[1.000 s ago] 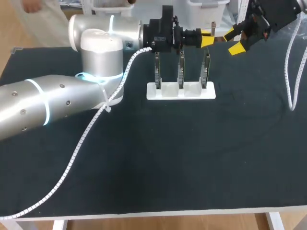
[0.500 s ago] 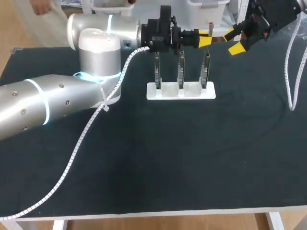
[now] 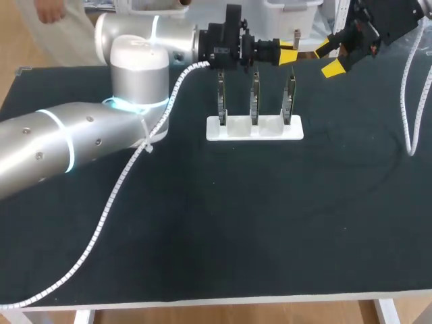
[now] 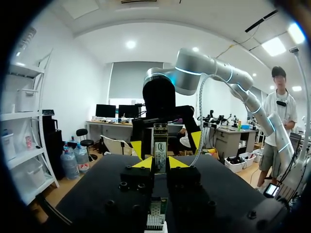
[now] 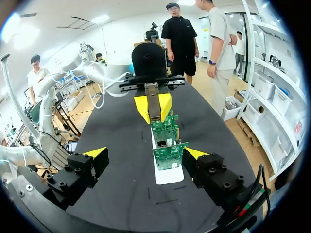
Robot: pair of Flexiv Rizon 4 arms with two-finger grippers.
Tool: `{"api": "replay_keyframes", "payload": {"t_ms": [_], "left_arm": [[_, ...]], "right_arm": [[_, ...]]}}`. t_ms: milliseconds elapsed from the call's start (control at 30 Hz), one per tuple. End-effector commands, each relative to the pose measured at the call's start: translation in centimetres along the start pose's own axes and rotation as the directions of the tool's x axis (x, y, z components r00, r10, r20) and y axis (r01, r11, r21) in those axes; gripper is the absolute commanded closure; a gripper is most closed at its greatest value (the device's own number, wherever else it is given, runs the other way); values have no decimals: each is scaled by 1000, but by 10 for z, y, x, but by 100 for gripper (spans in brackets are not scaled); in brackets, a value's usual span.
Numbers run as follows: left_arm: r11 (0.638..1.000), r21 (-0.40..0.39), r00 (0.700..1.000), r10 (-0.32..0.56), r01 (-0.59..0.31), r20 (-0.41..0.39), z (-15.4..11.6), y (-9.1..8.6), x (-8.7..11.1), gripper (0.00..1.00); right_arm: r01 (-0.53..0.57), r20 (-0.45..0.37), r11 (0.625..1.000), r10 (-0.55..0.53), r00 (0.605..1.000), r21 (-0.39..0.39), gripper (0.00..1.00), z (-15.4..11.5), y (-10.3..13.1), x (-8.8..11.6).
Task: Pick up the optical module with the left hand, and insert it into the network port with the right hand.
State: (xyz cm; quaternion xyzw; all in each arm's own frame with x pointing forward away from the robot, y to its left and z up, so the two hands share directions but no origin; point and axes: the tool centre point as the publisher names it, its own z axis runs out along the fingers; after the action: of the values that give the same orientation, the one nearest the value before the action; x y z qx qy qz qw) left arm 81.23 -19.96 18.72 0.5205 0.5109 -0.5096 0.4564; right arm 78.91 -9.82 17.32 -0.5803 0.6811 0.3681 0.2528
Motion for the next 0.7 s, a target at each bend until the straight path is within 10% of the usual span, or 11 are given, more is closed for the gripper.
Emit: {"api": "replay_keyframes", "payload": {"t_ms": [33, 700], "left_arm": [[1000, 19, 1000, -2, 2, -1, 3, 10, 1, 100], [1000, 10, 1000, -18, 18, 0, 3, 13, 4, 100]], "right_arm": [[0, 0, 1000, 0, 1000, 7, 0, 0, 3, 0], [0, 0, 1000, 0, 1000, 7, 0, 0, 3, 0]]}}
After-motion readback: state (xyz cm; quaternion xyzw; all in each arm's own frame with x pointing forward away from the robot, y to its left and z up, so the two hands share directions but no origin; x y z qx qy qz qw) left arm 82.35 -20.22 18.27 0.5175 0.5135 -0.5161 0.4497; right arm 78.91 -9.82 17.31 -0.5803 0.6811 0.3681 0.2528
